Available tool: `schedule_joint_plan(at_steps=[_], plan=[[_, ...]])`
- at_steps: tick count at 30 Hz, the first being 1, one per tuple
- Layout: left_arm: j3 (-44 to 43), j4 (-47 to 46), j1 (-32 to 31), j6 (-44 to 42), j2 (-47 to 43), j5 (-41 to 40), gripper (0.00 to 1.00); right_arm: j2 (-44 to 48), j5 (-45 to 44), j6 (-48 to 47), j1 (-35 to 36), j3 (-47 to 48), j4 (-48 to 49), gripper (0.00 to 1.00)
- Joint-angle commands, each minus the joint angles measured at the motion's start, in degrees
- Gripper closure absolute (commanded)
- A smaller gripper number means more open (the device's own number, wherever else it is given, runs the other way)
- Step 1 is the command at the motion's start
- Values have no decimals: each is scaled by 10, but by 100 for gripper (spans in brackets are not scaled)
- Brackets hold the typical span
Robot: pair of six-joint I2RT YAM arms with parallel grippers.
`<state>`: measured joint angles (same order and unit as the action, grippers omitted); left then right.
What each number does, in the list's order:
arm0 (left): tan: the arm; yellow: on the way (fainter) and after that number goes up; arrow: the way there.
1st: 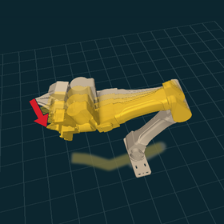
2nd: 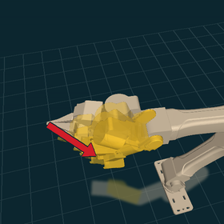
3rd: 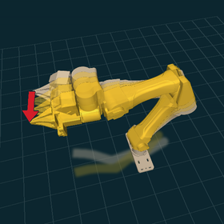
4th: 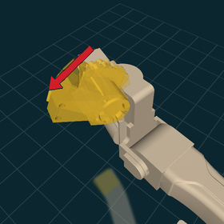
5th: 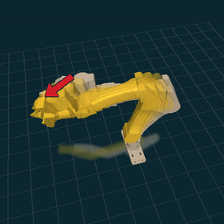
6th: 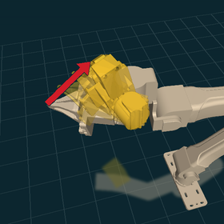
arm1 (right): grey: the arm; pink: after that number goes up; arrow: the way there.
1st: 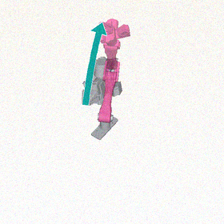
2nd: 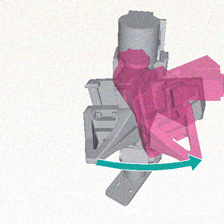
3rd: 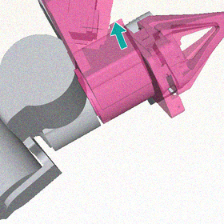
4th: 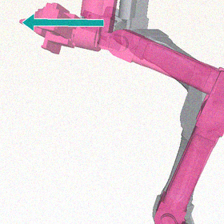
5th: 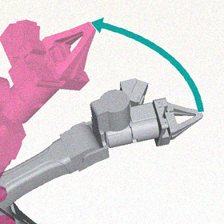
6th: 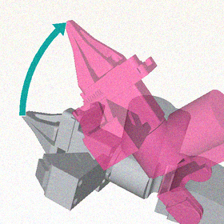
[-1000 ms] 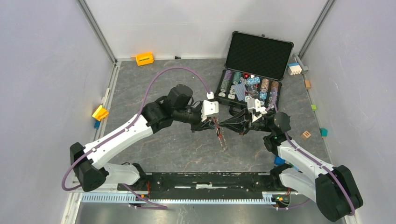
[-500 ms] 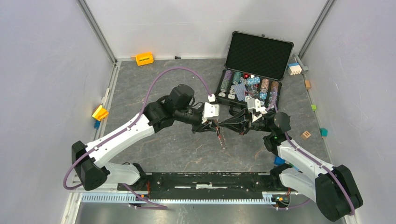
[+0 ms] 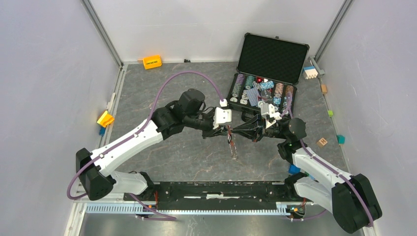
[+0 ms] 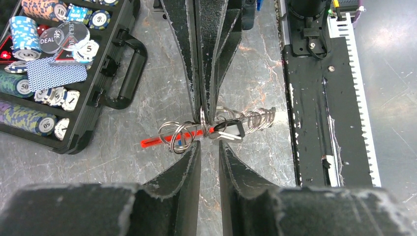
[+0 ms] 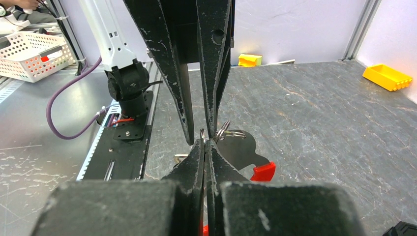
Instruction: Put the keys on the keyring
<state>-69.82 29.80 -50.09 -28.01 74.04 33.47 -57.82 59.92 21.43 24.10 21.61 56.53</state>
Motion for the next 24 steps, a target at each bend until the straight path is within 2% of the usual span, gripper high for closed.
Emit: schedule_joint_plan(at_steps=[1,13,24], plan=[[-15,-25,3,-17,-13,-7,74,3,4,5,0,4,33,100],[-41,-18,3,-1,15,68,73,-1,5,8,0,4,37,100],[-23,-29,3,-3,11,51,79,1,5,9,0,2,39,100]])
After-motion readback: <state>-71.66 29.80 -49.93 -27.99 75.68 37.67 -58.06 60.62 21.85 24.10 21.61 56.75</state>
